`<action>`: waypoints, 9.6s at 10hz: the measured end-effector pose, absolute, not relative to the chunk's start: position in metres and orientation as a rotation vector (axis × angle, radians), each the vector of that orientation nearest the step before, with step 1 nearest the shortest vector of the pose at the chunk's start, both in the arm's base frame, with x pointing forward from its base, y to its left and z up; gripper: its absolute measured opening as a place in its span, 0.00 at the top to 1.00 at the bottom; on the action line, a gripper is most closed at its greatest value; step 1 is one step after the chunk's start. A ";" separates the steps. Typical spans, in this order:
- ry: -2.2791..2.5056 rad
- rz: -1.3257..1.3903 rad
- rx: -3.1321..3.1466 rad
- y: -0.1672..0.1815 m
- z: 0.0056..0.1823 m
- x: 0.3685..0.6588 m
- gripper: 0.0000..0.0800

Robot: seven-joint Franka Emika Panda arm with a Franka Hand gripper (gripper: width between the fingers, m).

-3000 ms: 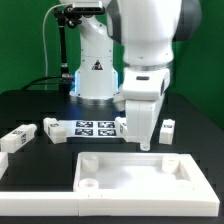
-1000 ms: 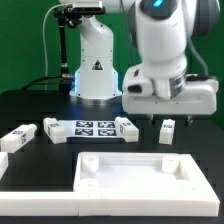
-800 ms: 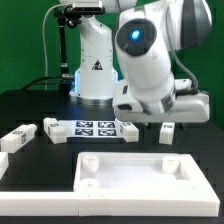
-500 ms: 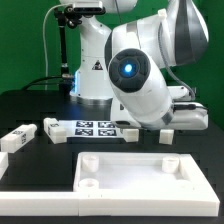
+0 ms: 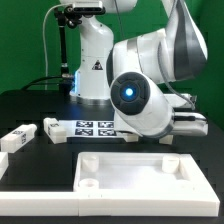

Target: Assemble desk

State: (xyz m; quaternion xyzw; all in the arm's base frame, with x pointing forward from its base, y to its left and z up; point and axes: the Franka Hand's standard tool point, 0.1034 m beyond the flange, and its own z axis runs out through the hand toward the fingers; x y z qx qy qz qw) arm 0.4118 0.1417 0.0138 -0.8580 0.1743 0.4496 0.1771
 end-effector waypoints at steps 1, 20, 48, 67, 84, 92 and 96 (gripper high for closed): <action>0.465 1.278 -2.450 0.147 0.012 0.409 0.19; 0.389 0.975 -2.572 0.118 0.101 0.457 0.64; -0.255 -0.774 -2.929 0.104 0.176 0.658 0.64; -0.206 -0.733 -2.941 0.091 0.128 0.664 0.64; -0.199 -0.705 -2.945 0.093 0.120 0.661 0.19; -0.223 -0.109 -3.013 0.096 0.125 0.662 0.19; -0.197 0.036 -3.002 0.100 0.107 0.676 0.19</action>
Offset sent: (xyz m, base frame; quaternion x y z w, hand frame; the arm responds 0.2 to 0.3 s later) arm 0.0000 0.0000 0.0000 0.0000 0.0000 0.0000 1.0000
